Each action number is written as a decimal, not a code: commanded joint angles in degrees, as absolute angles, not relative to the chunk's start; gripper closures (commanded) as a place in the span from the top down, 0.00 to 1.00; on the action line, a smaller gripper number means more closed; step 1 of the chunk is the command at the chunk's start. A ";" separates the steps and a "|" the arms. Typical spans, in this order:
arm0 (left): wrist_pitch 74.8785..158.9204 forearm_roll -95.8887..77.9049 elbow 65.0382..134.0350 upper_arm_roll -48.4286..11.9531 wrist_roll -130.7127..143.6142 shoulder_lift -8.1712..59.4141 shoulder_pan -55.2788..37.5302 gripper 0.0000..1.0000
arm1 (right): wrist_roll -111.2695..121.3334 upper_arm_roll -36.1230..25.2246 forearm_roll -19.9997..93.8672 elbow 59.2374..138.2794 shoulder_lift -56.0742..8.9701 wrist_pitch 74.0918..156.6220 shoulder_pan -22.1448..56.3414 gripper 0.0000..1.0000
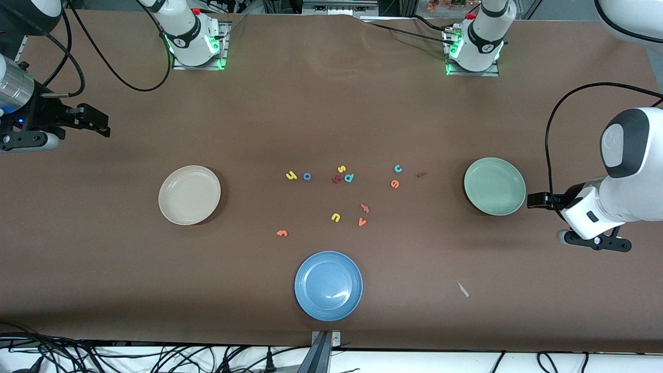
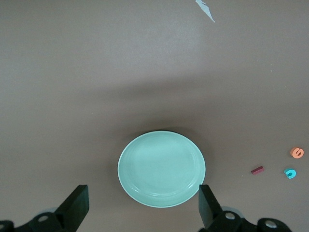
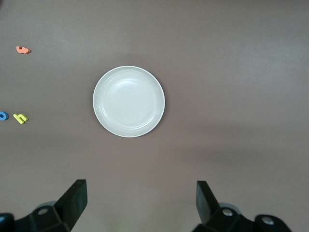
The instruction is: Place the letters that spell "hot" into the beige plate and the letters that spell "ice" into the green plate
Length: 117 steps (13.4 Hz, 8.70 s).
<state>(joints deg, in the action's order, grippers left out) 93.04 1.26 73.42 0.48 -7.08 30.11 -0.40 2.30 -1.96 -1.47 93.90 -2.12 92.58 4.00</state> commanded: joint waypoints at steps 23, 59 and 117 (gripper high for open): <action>92.46 -0.79 73.65 1.23 -8.53 30.06 -0.18 1.00 | 2.28 -1.93 -2.11 89.91 -4.13 92.02 3.78 1.00; 92.55 -0.79 73.48 1.23 -8.52 30.15 -0.09 1.00 | 1.58 -2.11 -1.67 89.91 -4.83 91.93 3.60 1.00; 126.35 -6.59 113.00 -9.32 6.50 26.10 -9.84 0.99 | -3.05 -1.14 2.98 85.69 -13.18 92.19 10.18 0.99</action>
<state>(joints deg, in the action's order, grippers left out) 121.05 -5.35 105.72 -9.40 6.44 29.91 -9.69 0.29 -1.24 1.49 88.79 -10.42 92.20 8.32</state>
